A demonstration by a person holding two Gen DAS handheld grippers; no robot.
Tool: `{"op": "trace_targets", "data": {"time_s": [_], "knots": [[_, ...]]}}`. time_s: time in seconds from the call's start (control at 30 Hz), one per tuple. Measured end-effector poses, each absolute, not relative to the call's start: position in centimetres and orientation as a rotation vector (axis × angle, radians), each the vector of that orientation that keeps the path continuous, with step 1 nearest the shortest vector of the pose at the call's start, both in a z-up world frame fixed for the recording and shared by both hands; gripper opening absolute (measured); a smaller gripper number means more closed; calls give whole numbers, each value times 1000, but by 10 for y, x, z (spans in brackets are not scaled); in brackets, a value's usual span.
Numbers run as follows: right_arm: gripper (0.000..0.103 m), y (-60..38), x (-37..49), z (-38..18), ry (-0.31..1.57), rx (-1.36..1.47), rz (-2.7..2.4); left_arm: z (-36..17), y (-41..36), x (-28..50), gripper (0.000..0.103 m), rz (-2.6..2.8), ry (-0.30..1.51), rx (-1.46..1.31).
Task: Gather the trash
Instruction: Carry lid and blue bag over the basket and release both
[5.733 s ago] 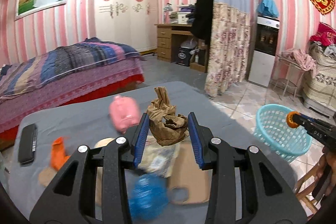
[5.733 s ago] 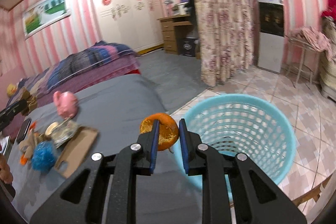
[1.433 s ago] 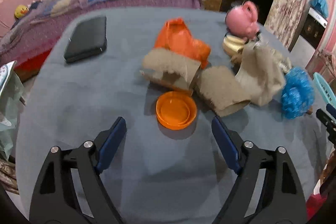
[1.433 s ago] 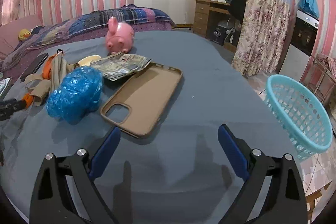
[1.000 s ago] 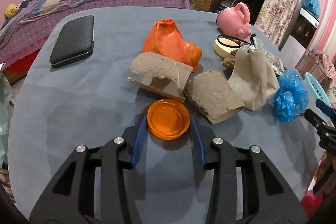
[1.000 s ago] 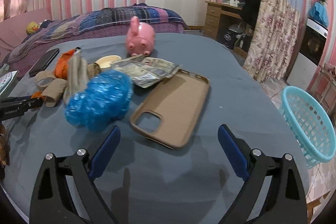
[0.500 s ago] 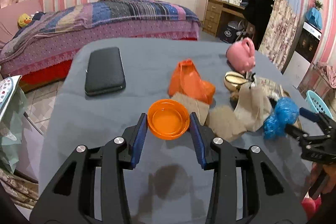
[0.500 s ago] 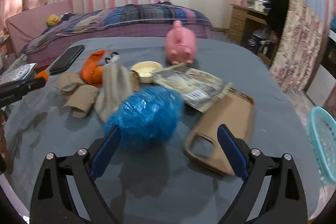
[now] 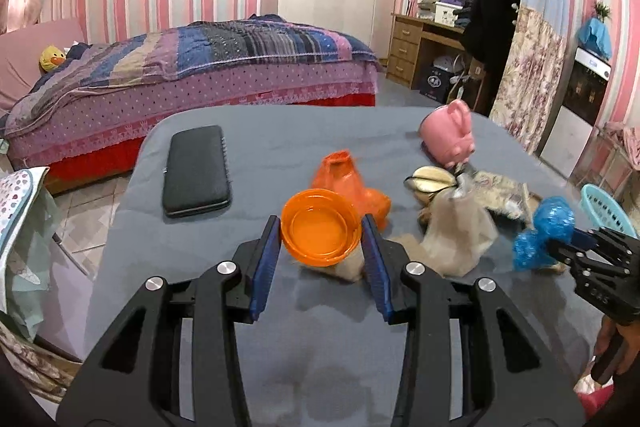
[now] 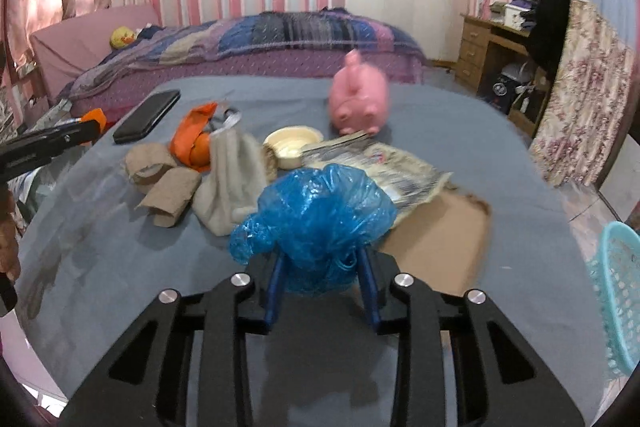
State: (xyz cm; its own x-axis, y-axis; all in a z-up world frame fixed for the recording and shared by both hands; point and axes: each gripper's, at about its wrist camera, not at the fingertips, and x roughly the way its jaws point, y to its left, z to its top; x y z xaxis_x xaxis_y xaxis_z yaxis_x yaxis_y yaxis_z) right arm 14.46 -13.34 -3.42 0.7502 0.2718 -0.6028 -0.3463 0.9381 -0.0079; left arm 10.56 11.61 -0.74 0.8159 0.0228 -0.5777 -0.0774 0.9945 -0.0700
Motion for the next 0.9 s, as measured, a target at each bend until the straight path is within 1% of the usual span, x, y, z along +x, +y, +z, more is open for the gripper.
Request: {"op": "trace_targets", "data": {"time_s": [0.33,0.47,0.6,0.9], "knots": [[32,-242,137,-2,572,-100,150,7,58,121,40,-3,582,-74],[32,-278,142,-1,568,-84,84,12,32,131,40,-44,576,-59],[32,-315,145,-4,565,-7,30,16,-4,143,40,-88,563,-21],[32,-365,147,-5,559,28,-62,25,-74,165,40,-196,540,-5]]}}
